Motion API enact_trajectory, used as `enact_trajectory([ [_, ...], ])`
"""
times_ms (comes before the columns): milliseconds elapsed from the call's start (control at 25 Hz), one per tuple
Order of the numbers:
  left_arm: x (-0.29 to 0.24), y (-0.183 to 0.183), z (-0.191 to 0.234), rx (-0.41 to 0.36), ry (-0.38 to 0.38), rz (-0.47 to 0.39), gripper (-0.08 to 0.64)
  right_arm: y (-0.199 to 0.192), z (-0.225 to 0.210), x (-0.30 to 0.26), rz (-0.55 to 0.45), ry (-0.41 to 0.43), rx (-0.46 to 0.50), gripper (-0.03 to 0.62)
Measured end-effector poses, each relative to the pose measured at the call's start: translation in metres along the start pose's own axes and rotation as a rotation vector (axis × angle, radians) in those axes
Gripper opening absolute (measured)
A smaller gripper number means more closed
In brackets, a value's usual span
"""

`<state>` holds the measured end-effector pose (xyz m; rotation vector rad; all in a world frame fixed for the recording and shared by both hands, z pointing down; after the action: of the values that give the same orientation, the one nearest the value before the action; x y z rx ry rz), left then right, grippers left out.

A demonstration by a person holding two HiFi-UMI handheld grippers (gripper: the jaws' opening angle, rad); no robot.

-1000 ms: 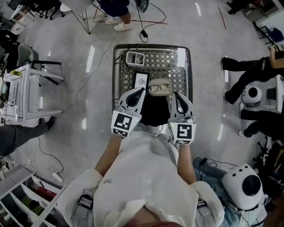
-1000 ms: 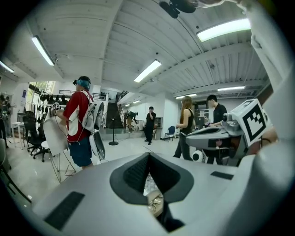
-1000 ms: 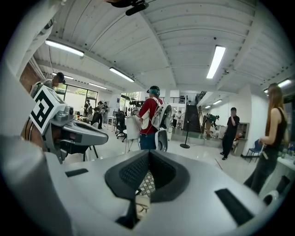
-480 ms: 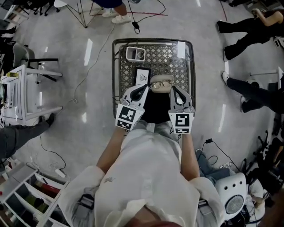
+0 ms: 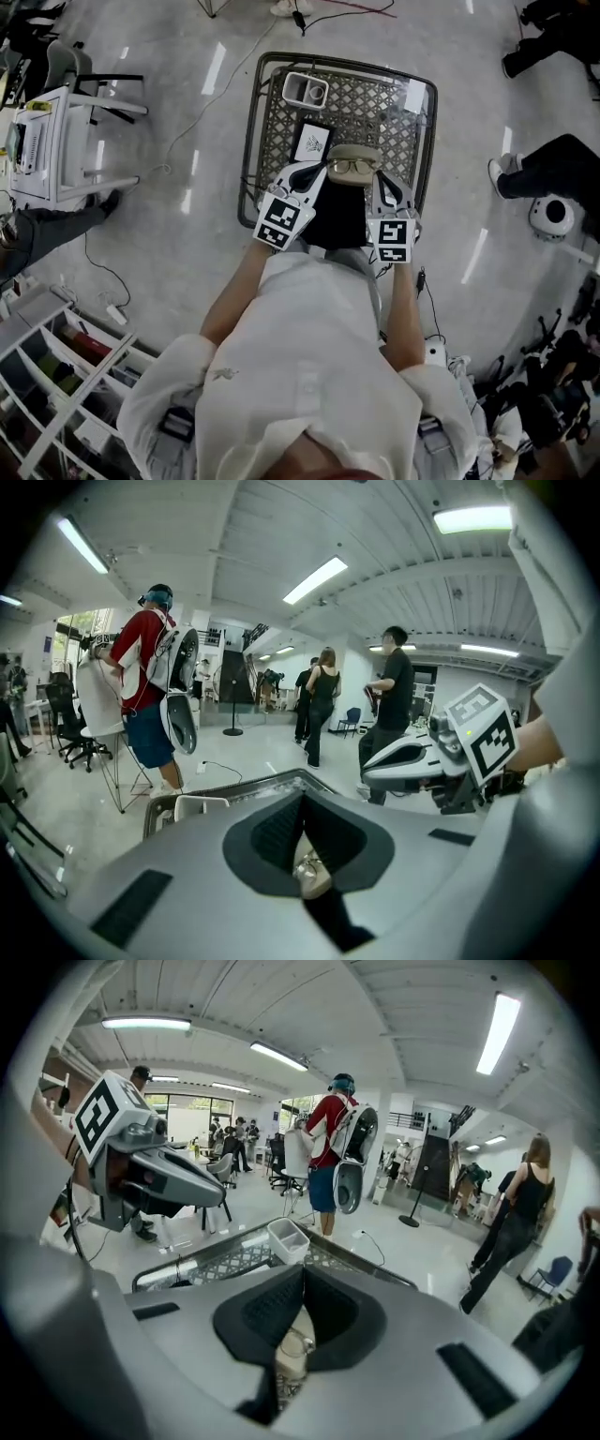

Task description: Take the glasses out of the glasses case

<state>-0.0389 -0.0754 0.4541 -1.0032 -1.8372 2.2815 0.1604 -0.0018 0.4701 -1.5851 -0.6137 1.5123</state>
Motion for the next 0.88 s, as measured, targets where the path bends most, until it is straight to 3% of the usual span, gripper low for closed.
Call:
enact_trajectory([
  [280, -0.027, -0.021, -0.008, 0.043, 0.028, 0.064, 0.012, -0.037, -0.008, -0.034, 0.115, 0.111, 0.098, 0.017],
  [880, -0.065, -0.068, -0.006, 0.136, 0.073, 0.164, 0.012, -0.078, -0.006, -0.107, 0.247, 0.299, 0.324, 0.028],
])
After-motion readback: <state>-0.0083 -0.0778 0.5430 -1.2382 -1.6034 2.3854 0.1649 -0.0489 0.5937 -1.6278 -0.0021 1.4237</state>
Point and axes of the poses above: the fingertips, and each gripper's own axes: x backward along the fingers, z to its left, y out of its top, the point moved 9 cm from there along x, backward along the fingers, and after that the axes turned 4 degrees about -x, right-handed, at the moved point
